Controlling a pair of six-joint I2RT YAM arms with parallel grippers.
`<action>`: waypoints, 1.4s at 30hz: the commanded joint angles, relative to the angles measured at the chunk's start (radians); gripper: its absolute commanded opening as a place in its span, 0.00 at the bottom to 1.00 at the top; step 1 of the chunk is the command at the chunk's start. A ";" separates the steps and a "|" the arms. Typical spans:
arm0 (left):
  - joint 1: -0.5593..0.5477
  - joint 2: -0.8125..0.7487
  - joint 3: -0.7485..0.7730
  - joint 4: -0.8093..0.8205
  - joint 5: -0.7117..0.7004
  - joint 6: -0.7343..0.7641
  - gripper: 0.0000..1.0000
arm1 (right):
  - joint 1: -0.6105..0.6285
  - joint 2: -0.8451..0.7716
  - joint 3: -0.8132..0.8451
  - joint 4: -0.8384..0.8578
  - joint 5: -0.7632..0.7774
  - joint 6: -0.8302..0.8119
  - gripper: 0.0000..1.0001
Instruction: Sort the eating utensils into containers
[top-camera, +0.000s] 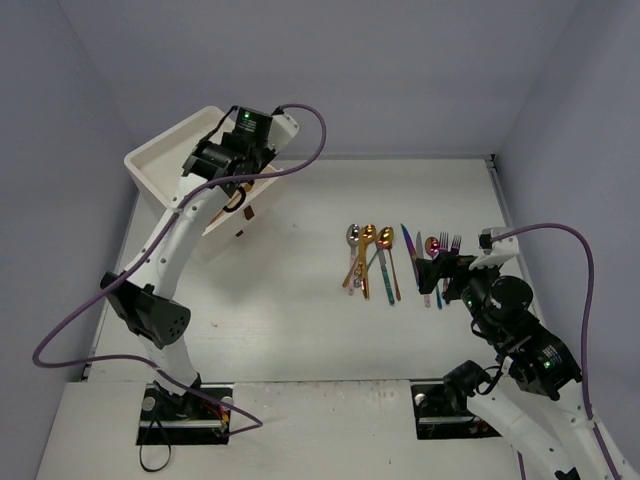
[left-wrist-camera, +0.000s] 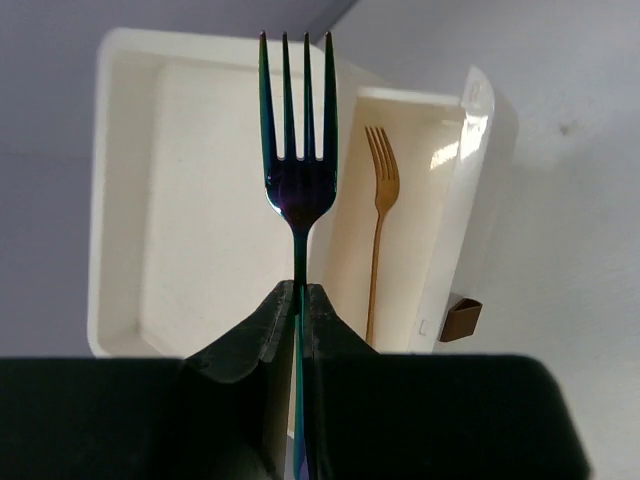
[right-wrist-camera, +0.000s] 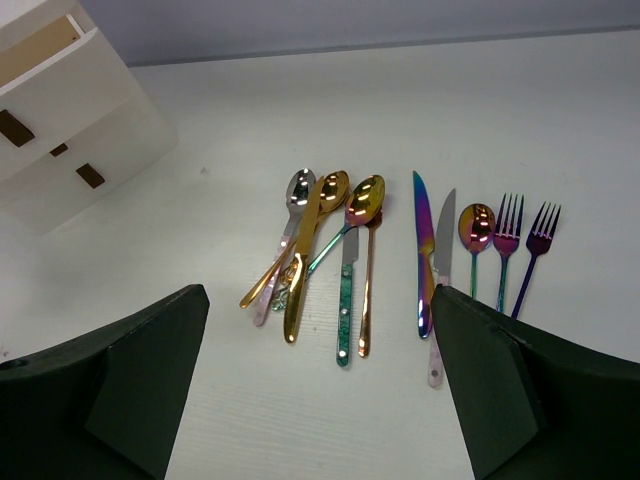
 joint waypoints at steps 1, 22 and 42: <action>0.036 0.010 -0.021 0.000 0.057 0.100 0.00 | -0.003 0.013 0.041 0.047 -0.016 0.002 0.91; 0.068 0.010 -0.122 0.006 -0.007 -0.031 0.14 | -0.003 0.091 0.043 0.043 0.047 0.032 0.92; 0.067 -0.381 -0.301 0.013 0.214 -0.425 0.68 | -0.147 0.436 0.016 0.016 0.286 0.218 0.85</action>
